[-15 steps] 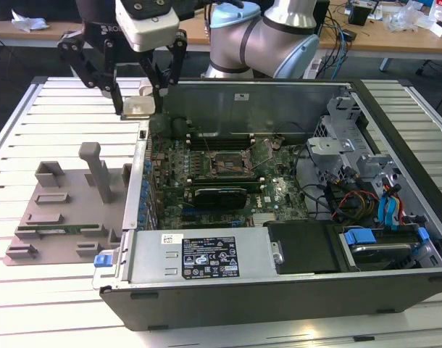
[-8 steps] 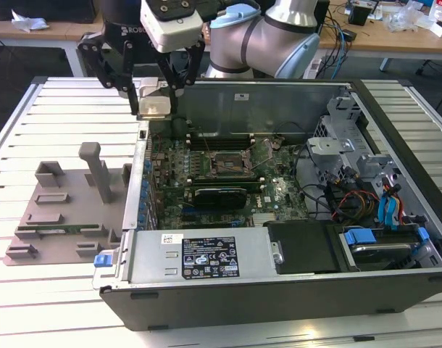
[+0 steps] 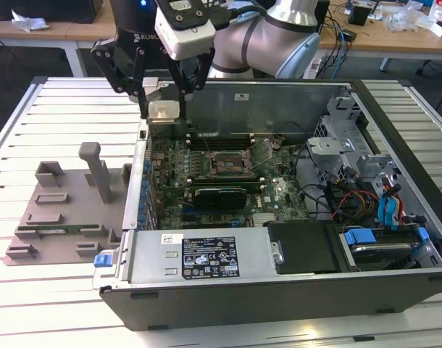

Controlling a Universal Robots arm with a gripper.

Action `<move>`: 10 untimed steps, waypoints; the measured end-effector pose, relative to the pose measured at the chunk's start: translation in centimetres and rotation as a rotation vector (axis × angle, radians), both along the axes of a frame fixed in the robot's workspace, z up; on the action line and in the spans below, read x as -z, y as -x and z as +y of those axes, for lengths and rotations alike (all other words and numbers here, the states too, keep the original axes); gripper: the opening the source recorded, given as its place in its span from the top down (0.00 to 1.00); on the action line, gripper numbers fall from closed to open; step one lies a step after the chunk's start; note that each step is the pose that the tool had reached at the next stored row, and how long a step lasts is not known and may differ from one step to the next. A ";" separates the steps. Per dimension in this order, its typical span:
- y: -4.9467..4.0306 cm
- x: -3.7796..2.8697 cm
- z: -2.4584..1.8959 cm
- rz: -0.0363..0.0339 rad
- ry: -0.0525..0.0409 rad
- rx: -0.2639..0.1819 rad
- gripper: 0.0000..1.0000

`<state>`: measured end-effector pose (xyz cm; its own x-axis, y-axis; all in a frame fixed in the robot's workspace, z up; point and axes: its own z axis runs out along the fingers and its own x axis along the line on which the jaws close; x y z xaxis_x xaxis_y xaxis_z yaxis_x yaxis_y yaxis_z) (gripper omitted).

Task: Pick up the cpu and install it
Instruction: 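Pick up the cpu and move it towards the insertion slot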

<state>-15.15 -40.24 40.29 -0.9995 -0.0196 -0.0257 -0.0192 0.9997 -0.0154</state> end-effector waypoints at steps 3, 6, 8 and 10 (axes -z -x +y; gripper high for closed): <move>-0.15 0.39 0.18 0.0004 0.0000 0.000 0.45; -0.87 0.86 1.13 0.0015 0.0000 0.000 0.45; -1.58 1.05 1.47 0.0022 0.0000 0.000 0.45; -2.31 1.17 1.71 0.0031 -0.0001 0.000 0.45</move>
<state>-12.85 -38.53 39.12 -0.9996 -0.0196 -0.0226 -0.0193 0.9997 -0.0153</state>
